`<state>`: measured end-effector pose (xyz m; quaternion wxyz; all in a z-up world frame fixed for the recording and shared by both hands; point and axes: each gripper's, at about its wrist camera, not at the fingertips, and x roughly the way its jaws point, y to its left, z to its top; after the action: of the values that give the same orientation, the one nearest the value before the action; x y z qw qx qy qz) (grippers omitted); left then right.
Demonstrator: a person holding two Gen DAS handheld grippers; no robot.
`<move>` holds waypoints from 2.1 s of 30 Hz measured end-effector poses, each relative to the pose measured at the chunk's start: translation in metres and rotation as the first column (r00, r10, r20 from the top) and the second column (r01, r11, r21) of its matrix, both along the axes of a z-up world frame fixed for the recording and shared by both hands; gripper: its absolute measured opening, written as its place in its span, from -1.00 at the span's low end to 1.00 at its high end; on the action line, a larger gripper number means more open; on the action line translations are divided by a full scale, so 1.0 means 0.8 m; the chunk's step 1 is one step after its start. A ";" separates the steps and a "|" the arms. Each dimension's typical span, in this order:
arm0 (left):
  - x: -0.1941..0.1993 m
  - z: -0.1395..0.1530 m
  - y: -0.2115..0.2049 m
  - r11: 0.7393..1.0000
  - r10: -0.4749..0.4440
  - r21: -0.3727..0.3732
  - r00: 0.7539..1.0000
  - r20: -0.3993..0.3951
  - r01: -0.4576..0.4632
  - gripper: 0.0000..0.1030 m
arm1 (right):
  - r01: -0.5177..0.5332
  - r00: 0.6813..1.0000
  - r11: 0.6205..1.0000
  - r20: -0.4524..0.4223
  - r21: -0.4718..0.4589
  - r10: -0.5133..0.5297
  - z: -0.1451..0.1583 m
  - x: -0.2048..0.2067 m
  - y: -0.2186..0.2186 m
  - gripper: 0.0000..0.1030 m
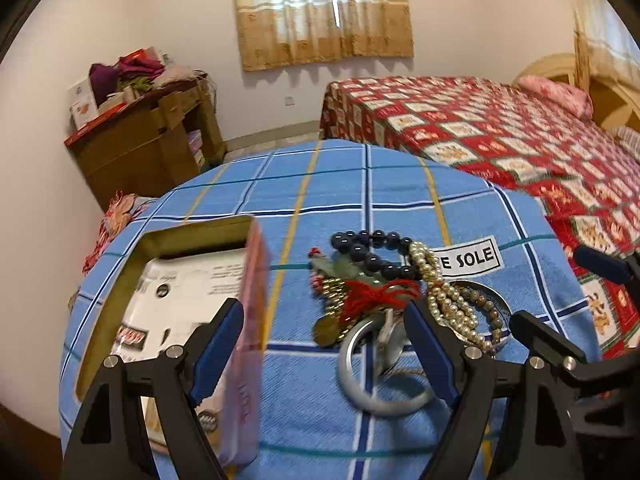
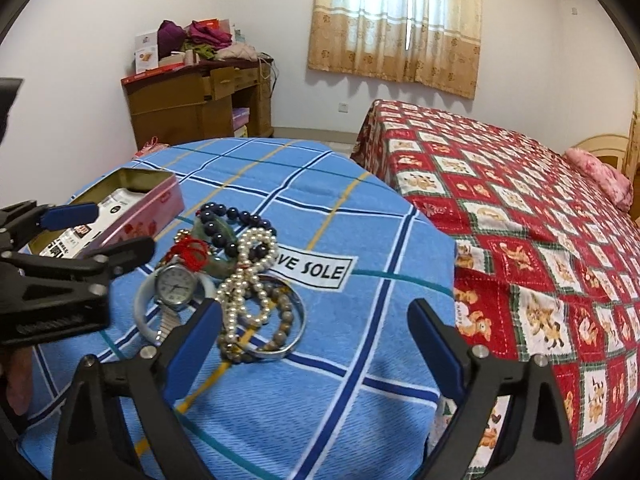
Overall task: Organize jewelry
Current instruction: 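Grasp the red tassel ornament with the left tool while the right tool reaches toward the pearl necklace, then grasp and lift the pearl necklace with the right tool while the left tool carries the tassel toward the tin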
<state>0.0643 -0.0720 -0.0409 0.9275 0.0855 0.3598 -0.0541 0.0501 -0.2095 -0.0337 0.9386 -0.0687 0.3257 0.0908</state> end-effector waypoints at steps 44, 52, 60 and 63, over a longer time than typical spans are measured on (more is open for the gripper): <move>0.002 0.027 0.033 0.986 -0.041 -0.161 0.998 0.057 0.049 -0.89 | -0.163 0.973 0.983 -0.150 0.084 0.174 -0.019 0.084 0.053 -0.21; -0.013 0.042 0.042 0.985 -0.031 -0.169 0.995 0.090 0.046 -0.89 | -0.204 0.966 0.973 -0.141 0.108 0.218 -0.015 0.071 0.052 -0.82; -0.029 0.058 0.054 0.983 -0.018 -0.179 0.992 0.126 0.041 -0.89 | -0.217 0.973 0.969 -0.048 0.115 0.224 0.028 0.046 0.045 -0.90; -0.032 0.061 0.058 0.982 -0.011 -0.187 0.991 0.132 0.036 -0.89 | -0.220 0.974 0.969 -0.029 0.113 0.225 0.043 0.042 0.044 -0.90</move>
<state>0.0390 -0.0253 0.0079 0.9522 0.0048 0.2907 -0.0933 0.0836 -0.1742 0.0009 0.9178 -0.0515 0.3300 0.2147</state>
